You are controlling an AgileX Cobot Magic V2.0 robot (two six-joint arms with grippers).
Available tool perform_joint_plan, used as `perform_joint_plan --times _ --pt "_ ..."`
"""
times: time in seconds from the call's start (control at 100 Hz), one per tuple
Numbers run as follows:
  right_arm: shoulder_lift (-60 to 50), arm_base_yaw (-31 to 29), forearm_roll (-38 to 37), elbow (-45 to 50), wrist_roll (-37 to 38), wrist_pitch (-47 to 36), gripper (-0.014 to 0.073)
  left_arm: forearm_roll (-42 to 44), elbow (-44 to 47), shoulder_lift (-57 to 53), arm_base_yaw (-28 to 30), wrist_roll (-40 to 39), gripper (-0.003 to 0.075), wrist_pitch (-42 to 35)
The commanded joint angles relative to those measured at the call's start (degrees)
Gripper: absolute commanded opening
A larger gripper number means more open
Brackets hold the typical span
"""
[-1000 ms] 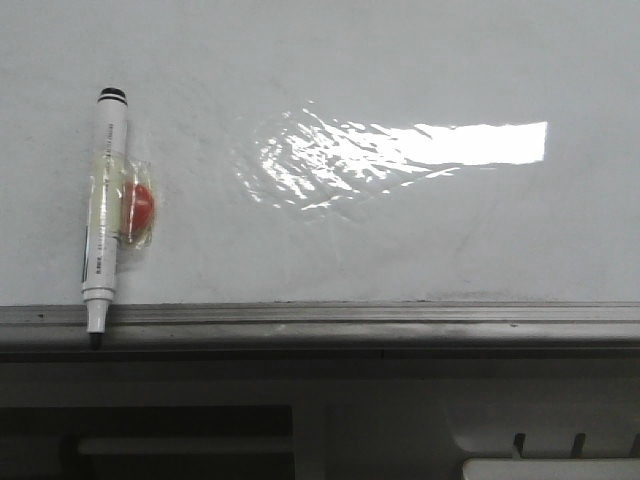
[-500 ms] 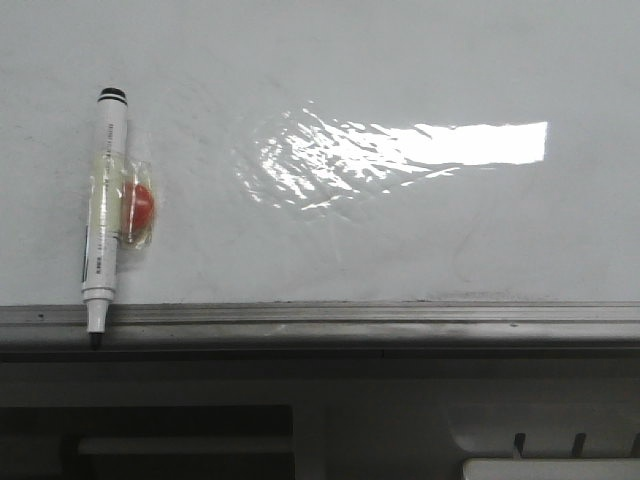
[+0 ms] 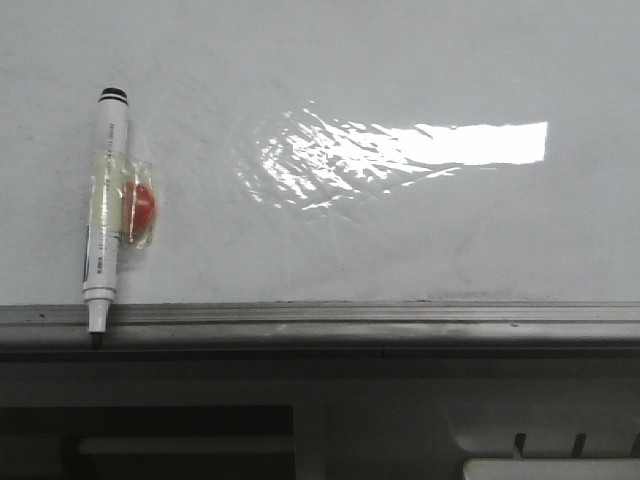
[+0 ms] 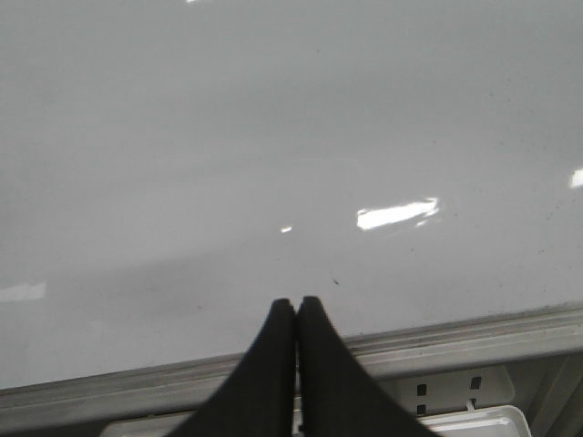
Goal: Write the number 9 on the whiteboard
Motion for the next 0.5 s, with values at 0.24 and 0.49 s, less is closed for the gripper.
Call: perform_joint_plan --times 0.24,0.49 --pt "1.06 -0.24 -0.11 -1.91 -0.55 -4.10 -0.0069 -1.97 -1.62 7.81 -15.75 0.16 0.0439 -8.55" --pt "1.06 -0.24 -0.11 -1.91 -0.55 -4.10 -0.0069 -5.12 -1.62 17.47 -19.68 0.05 0.0439 -18.94"
